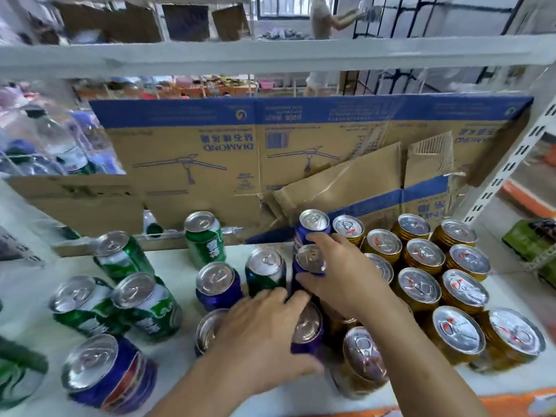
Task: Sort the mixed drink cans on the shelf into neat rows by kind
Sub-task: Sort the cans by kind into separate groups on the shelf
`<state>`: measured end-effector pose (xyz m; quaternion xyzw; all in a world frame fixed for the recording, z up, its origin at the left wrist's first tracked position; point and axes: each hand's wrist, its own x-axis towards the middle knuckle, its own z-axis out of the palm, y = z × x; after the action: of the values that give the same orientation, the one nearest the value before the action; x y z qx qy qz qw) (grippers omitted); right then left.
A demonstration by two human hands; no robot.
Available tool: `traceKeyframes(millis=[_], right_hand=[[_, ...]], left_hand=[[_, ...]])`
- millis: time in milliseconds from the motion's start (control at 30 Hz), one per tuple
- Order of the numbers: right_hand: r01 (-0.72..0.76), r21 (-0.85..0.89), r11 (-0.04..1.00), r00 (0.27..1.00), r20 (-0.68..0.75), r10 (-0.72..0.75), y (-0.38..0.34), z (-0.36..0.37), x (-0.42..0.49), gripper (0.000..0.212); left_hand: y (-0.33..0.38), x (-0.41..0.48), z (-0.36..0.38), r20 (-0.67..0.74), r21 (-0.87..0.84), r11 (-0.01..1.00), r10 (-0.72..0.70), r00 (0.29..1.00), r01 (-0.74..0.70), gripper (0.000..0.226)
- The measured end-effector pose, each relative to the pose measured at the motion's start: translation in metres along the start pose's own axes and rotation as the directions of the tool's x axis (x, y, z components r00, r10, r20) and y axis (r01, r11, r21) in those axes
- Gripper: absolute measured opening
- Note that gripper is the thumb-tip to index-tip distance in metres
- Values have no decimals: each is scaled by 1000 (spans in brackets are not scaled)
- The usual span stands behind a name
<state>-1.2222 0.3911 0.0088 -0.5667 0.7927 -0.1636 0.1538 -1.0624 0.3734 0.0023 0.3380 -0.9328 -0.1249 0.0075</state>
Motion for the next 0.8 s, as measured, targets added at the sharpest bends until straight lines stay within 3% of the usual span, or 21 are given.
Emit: traceKeyframes(millis=[100, 200, 333, 467, 633, 733, 800], right_hand=[[-12, -33, 999, 998, 54, 13, -6, 3, 12, 64], [4, -69, 998, 1000, -21, -6, -11, -3, 15, 38], [12, -104, 995, 995, -101, -23, -25, -19, 16, 42], [69, -163, 984, 961, -254, -109, -53, -32, 6, 45], [142, -111, 984, 844, -505, -178, -95, -41, -2, 33], [287, -45, 957, 792, -551, -263, -116, -36, 2, 38], [361, 18, 932, 802, -517, -301, -131, -28, 6, 46]], left_hand=[[0, -1, 5, -32, -9, 1000, -6, 999, 6, 62], [-8, -7, -6, -72, -227, 974, -32, 997, 15, 70], [-23, -19, -44, -217, -472, 880, -58, 974, -53, 63], [-48, -33, -72, -419, -503, 859, -141, 897, -100, 65], [-83, -44, -88, -573, -527, 843, -254, 779, -113, 65], [-98, -49, -91, -598, -538, 840, -319, 735, -73, 69], [-109, -57, -93, -610, -551, 833, -363, 704, -48, 69]])
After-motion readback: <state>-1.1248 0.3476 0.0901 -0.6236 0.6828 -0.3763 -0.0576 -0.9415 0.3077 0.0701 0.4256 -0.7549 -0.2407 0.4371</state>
